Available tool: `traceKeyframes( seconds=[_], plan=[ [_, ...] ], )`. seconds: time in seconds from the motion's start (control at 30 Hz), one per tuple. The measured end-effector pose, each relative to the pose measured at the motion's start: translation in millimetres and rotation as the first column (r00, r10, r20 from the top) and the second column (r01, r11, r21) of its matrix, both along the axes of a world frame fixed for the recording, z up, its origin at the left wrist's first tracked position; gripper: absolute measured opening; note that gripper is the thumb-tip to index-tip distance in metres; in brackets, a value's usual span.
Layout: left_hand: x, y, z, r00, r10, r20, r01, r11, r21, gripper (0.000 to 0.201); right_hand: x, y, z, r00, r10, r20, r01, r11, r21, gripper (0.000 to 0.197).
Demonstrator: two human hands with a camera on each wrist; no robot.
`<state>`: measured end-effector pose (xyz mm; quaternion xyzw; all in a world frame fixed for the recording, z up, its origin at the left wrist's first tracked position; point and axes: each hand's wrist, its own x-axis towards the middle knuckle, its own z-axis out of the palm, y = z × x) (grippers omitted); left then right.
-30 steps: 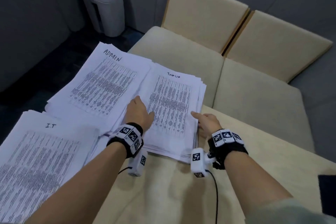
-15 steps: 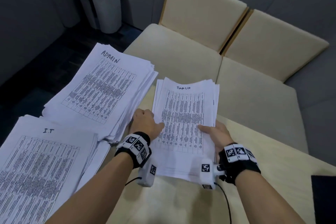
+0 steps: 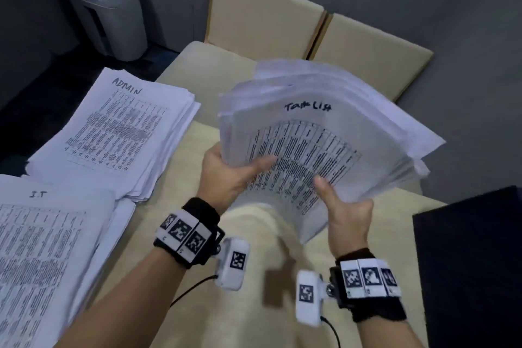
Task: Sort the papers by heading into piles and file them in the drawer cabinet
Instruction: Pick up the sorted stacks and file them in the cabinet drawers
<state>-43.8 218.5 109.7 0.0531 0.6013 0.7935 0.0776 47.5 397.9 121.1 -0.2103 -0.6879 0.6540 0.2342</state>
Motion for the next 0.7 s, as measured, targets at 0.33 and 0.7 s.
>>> traceKeyframes(
  seconds=[0.33, 0.7],
  plan=[
    [-3.3, -2.3, -24.1, 0.997, -0.068, -0.026, 0.065, 0.993, -0.102, 0.030, 18.9, 1.1, -39.2, 0.990, 0.079, 0.114, -0.072, 0.995, -0.070, 0.047],
    [41.9, 36.3, -15.2, 0.986, -0.059, 0.154, 0.020, 0.969, 0.246, 0.034, 125.7, 58.7, -51.8, 0.957, -0.043, 0.286, 0.132, 0.944, -0.301, 0.056]
  ],
)
